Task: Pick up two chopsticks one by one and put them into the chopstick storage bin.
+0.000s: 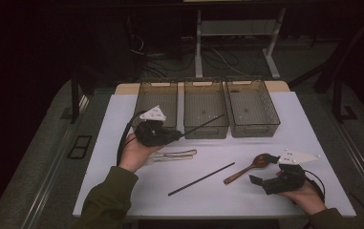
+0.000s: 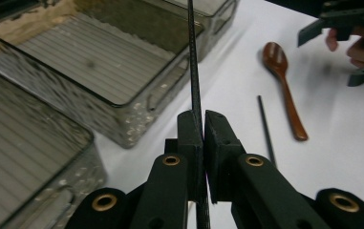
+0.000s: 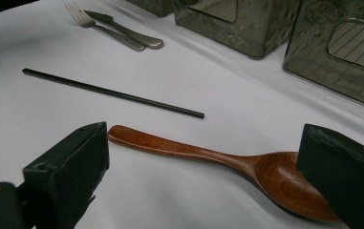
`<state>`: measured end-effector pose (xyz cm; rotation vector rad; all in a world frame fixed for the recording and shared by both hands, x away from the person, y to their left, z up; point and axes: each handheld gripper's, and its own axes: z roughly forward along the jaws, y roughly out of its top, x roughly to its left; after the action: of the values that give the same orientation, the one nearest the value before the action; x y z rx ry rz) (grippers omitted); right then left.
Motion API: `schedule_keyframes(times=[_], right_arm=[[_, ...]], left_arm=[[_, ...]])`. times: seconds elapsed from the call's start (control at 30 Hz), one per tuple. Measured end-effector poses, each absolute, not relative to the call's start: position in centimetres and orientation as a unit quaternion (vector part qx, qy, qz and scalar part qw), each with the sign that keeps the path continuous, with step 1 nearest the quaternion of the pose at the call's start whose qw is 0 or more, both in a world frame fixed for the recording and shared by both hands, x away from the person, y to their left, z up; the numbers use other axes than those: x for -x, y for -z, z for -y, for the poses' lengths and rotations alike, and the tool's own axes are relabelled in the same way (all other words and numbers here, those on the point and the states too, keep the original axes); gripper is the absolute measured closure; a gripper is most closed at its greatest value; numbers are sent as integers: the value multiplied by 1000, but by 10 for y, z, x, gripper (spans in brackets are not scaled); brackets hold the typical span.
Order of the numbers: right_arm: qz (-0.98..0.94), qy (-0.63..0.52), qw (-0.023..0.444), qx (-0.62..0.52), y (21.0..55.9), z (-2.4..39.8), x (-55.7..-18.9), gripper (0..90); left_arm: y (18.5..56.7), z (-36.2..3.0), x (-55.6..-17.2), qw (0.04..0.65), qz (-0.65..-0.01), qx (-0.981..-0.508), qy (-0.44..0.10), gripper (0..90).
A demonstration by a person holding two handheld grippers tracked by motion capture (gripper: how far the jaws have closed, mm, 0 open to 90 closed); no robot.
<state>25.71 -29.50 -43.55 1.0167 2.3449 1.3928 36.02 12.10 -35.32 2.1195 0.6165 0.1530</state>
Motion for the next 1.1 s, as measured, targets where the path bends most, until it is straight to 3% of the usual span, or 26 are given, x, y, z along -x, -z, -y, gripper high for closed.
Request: schedule_keyframes(times=[1.1], right_arm=[[-799, -476, 118, -347, 436, 296, -257, 34]], left_arm=[[352, -153, -436, 425, -342, -828, -126, 846]])
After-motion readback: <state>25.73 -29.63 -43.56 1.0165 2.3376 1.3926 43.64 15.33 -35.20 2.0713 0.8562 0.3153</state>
